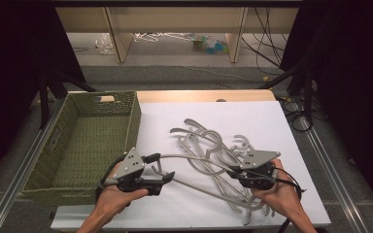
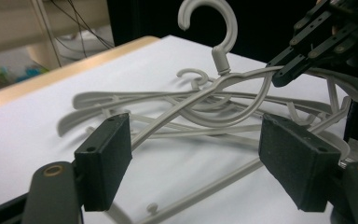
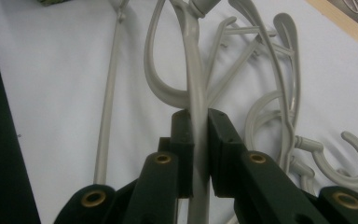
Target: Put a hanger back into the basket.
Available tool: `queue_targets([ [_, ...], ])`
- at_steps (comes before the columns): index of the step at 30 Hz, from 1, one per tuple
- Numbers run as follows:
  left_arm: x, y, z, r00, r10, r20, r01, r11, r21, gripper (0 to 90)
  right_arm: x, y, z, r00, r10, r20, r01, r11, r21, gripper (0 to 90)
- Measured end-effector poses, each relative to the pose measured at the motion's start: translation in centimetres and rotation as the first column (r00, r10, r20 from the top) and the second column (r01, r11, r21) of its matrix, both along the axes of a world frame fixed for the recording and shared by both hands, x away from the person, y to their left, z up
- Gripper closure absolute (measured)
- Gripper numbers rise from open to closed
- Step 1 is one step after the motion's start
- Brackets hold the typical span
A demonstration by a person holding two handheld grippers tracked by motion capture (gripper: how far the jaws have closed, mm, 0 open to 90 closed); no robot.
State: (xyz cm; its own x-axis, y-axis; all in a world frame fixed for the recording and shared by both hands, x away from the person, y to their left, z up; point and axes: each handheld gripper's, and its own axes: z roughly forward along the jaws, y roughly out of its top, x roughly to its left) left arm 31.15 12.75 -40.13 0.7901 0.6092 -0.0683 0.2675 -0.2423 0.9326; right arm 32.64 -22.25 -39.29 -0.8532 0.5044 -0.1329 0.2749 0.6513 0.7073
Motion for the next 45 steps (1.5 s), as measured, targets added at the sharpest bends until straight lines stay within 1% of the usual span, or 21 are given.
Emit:
queue_targets([
  [2, 0.7, -0.6, -0.1, 0.9998, -0.022, 0.001, 0.022, 0.9995, 0.021, 28.2, -0.3, 0.3, 0.2, 0.9998, 0.019, 0.003, -0.019, 0.9998, -0.008, 82.0],
  [4, 1.2, -1.3, -0.2, 0.9993, -0.025, -0.030, 0.025, 0.9994, 0.025, 28.7, -0.4, 0.4, 0.2, 0.9997, 0.025, 0.008, -0.024, 0.9996, -0.011, 82.0],
  [6, 1.7, -2.2, -0.2, 0.9979, -0.055, -0.034, 0.056, 0.9974, 0.045, 31.4, -0.7, 0.6, 0.4, 0.9987, 0.046, 0.019, -0.046, 0.9987, -0.021, 82.0],
  [11, 2.2, -3.5, -0.2, 0.9939, -0.097, -0.052, 0.101, 0.9917, 0.080, 34.8, -1.2, 0.8, 0.6, 0.9971, 0.070, 0.030, -0.069, 0.9970, -0.035, 82.0],
  [14, 2.6, -4.2, -0.2, 0.9866, -0.151, -0.061, 0.158, 0.9801, 0.120, 38.7, -1.4, 0.9, 0.7, 0.9954, 0.087, 0.040, -0.085, 0.9953, -0.046, 82.0],
  [15, 2.7, -4.5, -0.4, 0.9797, -0.188, -0.070, 0.196, 0.9695, 0.147, 43.8, -1.6, 1.1, 0.6, 0.9949, 0.087, 0.051, -0.085, 0.9953, -0.048, 82.0],
  [17, 2.8, -4.6, -0.5, 0.9781, -0.195, -0.073, 0.205, 0.9662, 0.157, 43.9, -1.6, 1.0, 0.7, 0.9944, 0.097, 0.042, -0.095, 0.9941, -0.054, 82.0],
  [18, 2.8, -4.7, -0.6, 0.9769, -0.201, -0.073, 0.210, 0.9639, 0.163, 45.2, -1.6, 1.1, 0.7, 0.9936, 0.096, 0.059, -0.092, 0.9939, -0.061, 82.0],
  [21, 2.9, -5.0, -0.7, 0.9702, -0.234, -0.065, 0.242, 0.9543, 0.176, 48.5, -1.8, 1.2, 0.8, 0.9921, 0.115, 0.051, -0.112, 0.9918, -0.062, 82.0],
  [22, 3.0, -5.1, -0.7, 0.9660, -0.248, -0.072, 0.258, 0.9473, 0.190, 49.9, -1.8, 1.2, 0.8, 0.9916, 0.119, 0.050, -0.116, 0.9913, -0.062, 82.0],
  [24, 3.2, -5.3, -0.8, 0.9664, -0.248, -0.066, 0.256, 0.9474, 0.192, 52.0, -1.9, 1.4, 0.8, 0.9900, 0.130, 0.055, -0.126, 0.9899, -0.065, 82.0],
  [26, 3.4, -5.5, -0.9, 0.9617, -0.261, -0.083, 0.273, 0.9436, 0.188, 54.6, -1.9, 1.5, 0.8, 0.9882, 0.141, 0.059, -0.137, 0.9881, -0.070, 82.0],
  [29, 3.6, -5.9, -1.1, 0.9596, -0.268, -0.084, 0.280, 0.9363, 0.211, 59.8, -2.0, 1.5, 0.8, 0.9869, 0.151, 0.055, -0.148, 0.9867, -0.068, 82.0],
  [33, 3.8, -6.1, -1.3, 0.9517, -0.291, -0.099, 0.306, 0.9238, 0.230, 65.2, -2.1, 1.5, 0.8, 0.9850, 0.162, 0.060, -0.157, 0.9844, -0.079, 82.0],
  [34, 3.8, -6.1, -1.2, 0.9514, -0.294, -0.093, 0.308, 0.9202, 0.242, 66.0, -2.1, 1.5, 0.7, 0.9849, 0.158, 0.072, -0.152, 0.9851, -0.081, 82.0],
  [35, 3.7, -6.2, -1.2, 0.9489, -0.305, -0.080, 0.315, 0.9115, 0.264, 66.9, -2.1, 1.5, 0.8, 0.9842, 0.160, 0.075, -0.153, 0.9841, -0.089, 82.0],
  [38, 3.4, -6.4, -1.0, 0.9462, -0.317, -0.062, 0.321, 0.9008, 0.292, 69.7, -2.1, 1.4, 0.8, 0.9808, 0.179, 0.076, -0.171, 0.9803, -0.098, 81.9],
  [39, 3.2, -6.5, -0.8, 0.9418, -0.330, -0.065, 0.333, 0.8914, 0.307, 70.8, -2.0, 1.4, 0.8, 0.9793, 0.186, 0.079, -0.178, 0.9789, -0.101, 81.7],
  [40, 3.1, -6.5, -0.7, 0.9415, -0.331, -0.062, 0.333, 0.8863, 0.322, 72.2, -2.0, 1.3, 0.8, 0.9783, 0.192, 0.077, -0.184, 0.9773, -0.105, 81.1],
  [43, 2.5, -7.0, -0.6, 0.9396, -0.336, -0.064, 0.338, 0.8826, 0.327, 75.7, -1.8, 1.0, 0.8, 0.9784, 0.184, 0.094, -0.173, 0.9782, -0.115, 78.4],
  [45, 2.4, -7.2, -0.5, 0.9415, -0.331, -0.064, 0.333, 0.8847, 0.326, 79.0, -1.6, 0.7, 0.9, 0.9833, 0.141, 0.115, -0.129, 0.9856, -0.110, 69.5],
])
